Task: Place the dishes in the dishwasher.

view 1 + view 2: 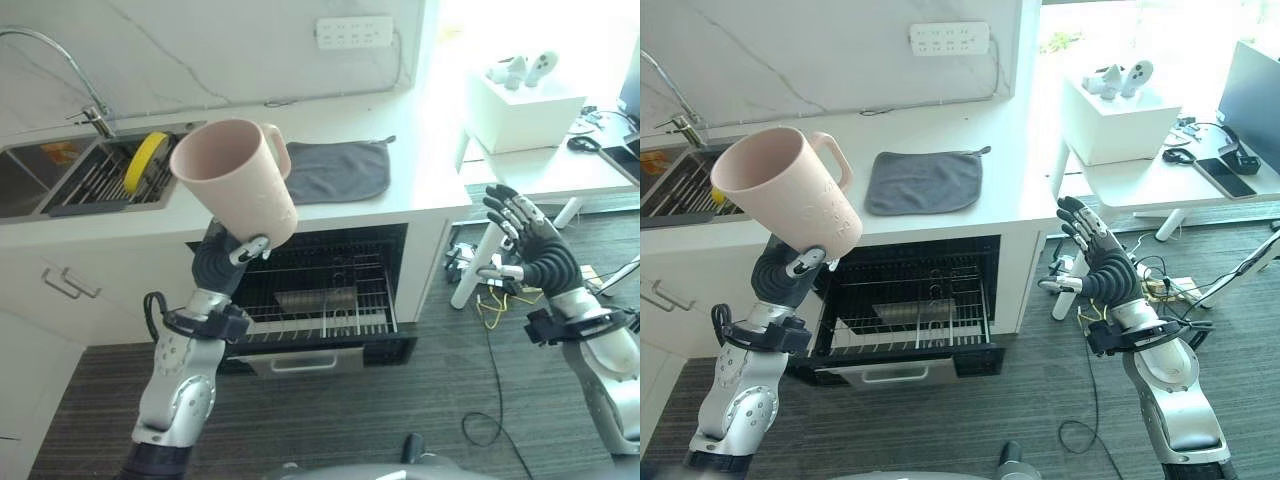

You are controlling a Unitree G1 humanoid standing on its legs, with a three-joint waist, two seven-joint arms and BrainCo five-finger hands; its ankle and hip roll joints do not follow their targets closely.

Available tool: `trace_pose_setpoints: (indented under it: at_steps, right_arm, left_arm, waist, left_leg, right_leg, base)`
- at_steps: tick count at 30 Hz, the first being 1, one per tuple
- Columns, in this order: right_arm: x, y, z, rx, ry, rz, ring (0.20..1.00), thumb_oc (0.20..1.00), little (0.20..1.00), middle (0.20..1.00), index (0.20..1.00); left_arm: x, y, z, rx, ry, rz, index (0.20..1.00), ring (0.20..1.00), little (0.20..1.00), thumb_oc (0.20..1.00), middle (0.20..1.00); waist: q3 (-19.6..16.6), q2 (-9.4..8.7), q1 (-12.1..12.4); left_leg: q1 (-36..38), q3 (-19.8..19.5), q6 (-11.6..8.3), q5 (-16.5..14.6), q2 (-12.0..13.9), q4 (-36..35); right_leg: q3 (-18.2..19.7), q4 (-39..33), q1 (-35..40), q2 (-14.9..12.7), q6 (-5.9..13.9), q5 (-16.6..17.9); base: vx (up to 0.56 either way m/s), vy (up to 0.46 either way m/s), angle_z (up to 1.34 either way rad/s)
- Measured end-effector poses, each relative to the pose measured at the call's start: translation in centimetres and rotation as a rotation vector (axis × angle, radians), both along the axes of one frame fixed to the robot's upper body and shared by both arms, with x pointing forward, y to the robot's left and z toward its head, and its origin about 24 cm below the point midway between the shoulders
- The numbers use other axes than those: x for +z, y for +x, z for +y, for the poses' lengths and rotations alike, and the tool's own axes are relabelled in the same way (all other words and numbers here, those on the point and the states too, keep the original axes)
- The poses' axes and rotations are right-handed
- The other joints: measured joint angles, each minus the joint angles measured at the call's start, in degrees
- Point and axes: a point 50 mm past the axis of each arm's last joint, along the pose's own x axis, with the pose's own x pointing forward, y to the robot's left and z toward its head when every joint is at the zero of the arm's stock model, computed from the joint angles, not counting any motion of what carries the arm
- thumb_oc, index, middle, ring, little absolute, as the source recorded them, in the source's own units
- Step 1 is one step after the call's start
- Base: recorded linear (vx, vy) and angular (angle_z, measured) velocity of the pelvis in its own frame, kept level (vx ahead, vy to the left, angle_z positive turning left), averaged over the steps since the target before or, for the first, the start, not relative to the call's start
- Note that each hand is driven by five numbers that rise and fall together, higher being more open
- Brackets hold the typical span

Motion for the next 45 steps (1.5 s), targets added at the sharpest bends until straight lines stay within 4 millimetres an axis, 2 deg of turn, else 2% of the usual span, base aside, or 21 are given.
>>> trace_pose_setpoints:
  at_steps: [1, 3, 4, 6, 7, 8, 9, 10, 12, 14, 17, 18, 21, 22, 26, 32, 37, 45]
  right_arm:
    - [-0.2, -0.1, 0.0, -0.004, 0.011, 0.007, 1.0, 1.0, 1.0, 1.0, 1.0]
    - [-0.9, -0.1, 0.5, 0.009, 0.036, 0.025, 1.0, 1.0, 1.0, 1.0, 1.0]
    - [-0.7, -0.2, 0.3, 0.007, 0.03, 0.02, 1.0, 1.0, 1.0, 1.0, 1.0]
    - [-0.5, -0.2, -0.1, 0.001, 0.011, 0.014, 1.0, 1.0, 1.0, 1.0, 1.0]
    - [-0.3, -0.8, -0.5, -0.011, 0.005, 0.011, 1.0, 1.0, 1.0, 1.0, 1.0]
    - [-0.5, -1.1, -0.6, -0.019, 0.011, 0.014, 1.0, 1.0, 1.0, 1.0, 1.0]
    - [-1.2, -1.2, 0.1, 0.0, 0.05, 0.038, 1.0, 1.0, 1.0, 1.0, 1.0]
    - [-1.5, -1.2, 0.9, 0.033, 0.07, 0.044, 1.0, 1.0, 1.0, 1.0, 1.0]
    - [-1.7, -0.8, 2.0, 0.067, 0.11, 0.048, 1.0, 1.0, 1.0, 1.0, 1.0]
    - [-1.3, -0.4, 2.6, 0.094, 0.118, 0.038, 1.0, 1.0, 1.0, 1.0, 1.0]
    - [-1.2, 0.1, 3.3, 0.107, 0.119, 0.048, 1.0, 1.0, 1.0, 1.0, 1.0]
    - [-1.2, 0.6, 4.2, 0.13, 0.12, 0.065, 1.0, 1.0, 1.0, 1.0, 1.0]
    - [-1.5, 1.1, 5.0, 0.137, 0.127, 0.094, 1.0, 1.0, 1.0, 1.0, 1.0]
    - [-1.6, 1.7, 5.3, 0.13, 0.13, 0.101, 1.0, 1.0, 1.0, 1.0, 1.0]
    - [0.0, 2.7, 7.1, 0.149, 0.18, 0.046, 1.0, 1.0, 1.0, 1.0, 1.0]
    - [0.8, 3.4, 9.1, 0.198, 0.218, 0.058, 1.0, 1.0, 1.0, 1.0, 1.0]
    - [-0.1, 3.6, 10.3, 0.247, 0.401, 0.196, 1.0, 1.0, 1.0, 1.0, 1.0]
    - [-1.1, 3.8, 11.6, 0.26, 0.369, 0.298, 1.0, 1.0, 1.0, 1.0, 1.0]
  left_arm:
    - [-0.1, -0.1, 0.0, -0.006, 0.004, -0.001, 0.2, 0.2, 0.2, 0.2, 0.2]
    - [-0.1, 0.0, 0.2, -0.002, 0.007, -0.007, 0.2, 0.2, 0.2, 0.2, 0.2]
    - [-0.3, 0.2, 0.3, 0.005, 0.007, -0.002, 0.2, 0.2, 0.2, 0.2, 0.2]
    - [-0.1, 0.5, 0.2, 0.006, 0.008, -0.012, 0.2, 0.2, 0.2, 0.2, 0.2]
    - [0.2, 0.7, 0.1, 0.004, 0.01, -0.028, 0.2, 0.2, 0.2, 0.2, 0.2]
    - [0.4, 0.7, 0.1, 0.012, 0.009, -0.036, 0.2, 0.2, 0.2, 0.2, 0.2]
    - [0.3, 0.7, 0.5, 0.047, 0.009, -0.022, 0.2, 0.2, 0.2, 0.2, 0.2]
    - [0.3, 0.7, 0.9, 0.081, 0.007, -0.013, 0.2, 0.2, 0.2, 0.2, 0.2]
    - [0.3, 0.7, 1.6, 0.143, 0.002, 0.003, 0.2, 0.2, 0.2, 0.2, 0.2]
    - [0.2, 0.8, 1.9, 0.221, 0.038, 0.021, 0.2, 0.2, 0.2, 0.2, 0.2]
    - [-0.2, 1.1, 1.2, 0.301, 0.114, 0.037, 0.2, 0.2, 0.2, 0.2, 0.2]
    - [-1.0, 1.6, 0.5, 0.378, 0.19, 0.061, 0.2, 0.2, 0.2, 0.2, 0.2]
    - [-1.4, 2.1, 0.3, 0.476, 0.242, 0.072, 0.2, 0.2, 0.2, 0.2, 0.2]
    - [-1.4, 2.9, -0.1, 0.51, 0.267, 0.067, 0.2, 0.2, 0.2, 0.2, 0.2]
    - [-0.9, 4.0, -2.3, 0.58, 0.316, 0.02, 0.2, 0.2, 0.2, 0.2, 0.2]
    - [-1.2, 5.0, -1.9, 0.781, 0.388, 0.017, 0.2, 0.2, 0.2, 0.2, 0.2]
    - [-1.5, 5.0, -1.8, 0.913, 0.463, -0.02, 0.2, 0.2, 0.2, 0.2, 0.2]
    - [-2.3, 4.9, -2.5, 1.001, 0.582, -0.061, 0.2, 0.2, 0.2, 0.2, 0.2]
  waist:
    - [0.0, 1.03, -0.9]
    - [0.1, 1.31, -1.5]
    - [0.2, 1.4, -2.9]
    - [-0.4, 2.73, -4.5]
    - [-1.2, 4.24, -4.5]
    - [-1.7, 5.31, -5.0]
    - [-1.9, 3.06, -4.0]
    - [-2.1, 0.97, -3.0]
    - [-3.0, -1.0, -1.2]
    - [-3.4, -1.88, 0.3]
    - [-3.4, -1.79, 0.6]
    - [-3.5, -1.69, 0.4]
    - [-3.5, -1.72, -0.2]
    - [-3.5, -1.68, -0.2]
    - [-3.8, -1.43, -0.4]
    - [-4.2, -1.33, -0.6]
    - [-6.0, -1.47, -0.6]
    - [-6.4, -1.61, -0.5]
  left_leg:
    - [1.1, 1.4, -0.29, 1.8, 1.0, -14.3]
    - [1.4, -1.3, -0.83, 4.2, 2.4, -15.7]
    - [4.2, -0.7, -0.77, 4.5, 1.7, -15.7]
    - [6.7, -0.2, -0.31, 4.8, 0.9, -15.7]
    - [7.0, -0.1, 0.62, 5.8, 0.2, -15.7]
    - [7.0, 0.3, -0.17, 4.2, -0.3, -15.6]
    - [7.1, 0.2, 1.62, 4.3, -3.1, -15.4]
    - [6.9, 0.2, 2.49, 3.7, -5.3, -15.4]
    - [6.9, 0.3, 3.67, 3.0, -7.6, -15.4]
    - [6.9, 0.2, 4.21, 2.6, -9.1, -15.4]
    - [7.0, -0.2, 4.17, 2.7, -8.7, -15.4]
    - [7.0, -0.4, 3.92, 2.9, -8.3, -15.5]
    - [6.9, -0.4, 3.89, 3.0, -7.9, -15.7]
    - [6.9, -0.4, 3.98, 3.1, -7.9, -15.7]
    - [7.1, -0.3, 3.92, 3.5, -7.8, -15.4]
    - [7.9, 0.1, 3.95, 3.5, -7.6, -15.4]
    - [8.1, 0.2, 3.91, 3.5, -7.5, -15.4]
    - [8.9, 1.0, 3.93, 3.5, -6.7, -15.7]
  right_leg:
    - [0.7, 0.0, 0.0, 1.9, -0.49, -0.5]
    - [2.8, 0.0, 0.5, 2.9, -1.21, -1.1]
    - [3.9, -0.1, 2.0, 2.2, -1.11, -1.2]
    - [3.8, 0.0, 3.0, 2.0, 0.52, -1.4]
    - [3.2, 0.0, 3.0, 2.1, 1.7, -1.4]
    - [2.3, 0.0, 3.1, 1.8, 3.33, -1.4]
    - [2.3, 0.0, 3.1, -0.9, 4.45, -0.8]
    - [2.4, 0.0, 3.1, -3.1, 5.47, -0.5]
    - [2.4, 0.0, 3.0, -5.3, 6.03, -0.2]
    - [2.4, 0.0, 3.3, -6.7, 7.49, -0.1]
    - [2.2, 0.0, 3.6, -6.4, 7.58, 0.0]
    - [2.2, 0.0, 3.6, -6.0, 7.56, 0.0]
    - [2.3, 0.0, 3.5, -5.6, 7.46, 0.1]
    - [2.3, 0.0, 3.6, -5.6, 7.36, 0.1]
    - [2.5, 0.0, 3.5, -5.5, 7.22, 0.2]
    - [2.9, 0.0, 4.0, -5.3, 7.2, 0.2]
    - [3.1, 0.0, 4.1, -5.1, 7.13, 0.3]
    - [3.7, -0.1, 4.5, -4.4, 6.66, 0.4]
  base:
    - [0.08, 0.273, -0.47]
    - [0.09, 0.248, -0.67]
    - [0.11, 0.236, -0.49]
    - [0.11, 0.19, -0.03]
    - [0.09, 0.128, 0.35]
    - [0.09, 0.128, 0.43]
    - [0.08, 0.105, 0.38]
    - [0.07, 0.093, 0.15]
    - [0.04, 0.062, 0.1]
    - [0.02, 0.038, 0.08]
    - [0.02, 0.021, 0.02]
    - [0.03, 0.018, 0.02]
    - [0.0, 0.0, 0.0]
    - [0.0, 0.0, 0.0]
    - [0.0, 0.003, -0.02]
    - [0.01, -0.003, -0.03]
    - [0.01, -0.005, -0.01]
    - [0.01, -0.009, -0.04]
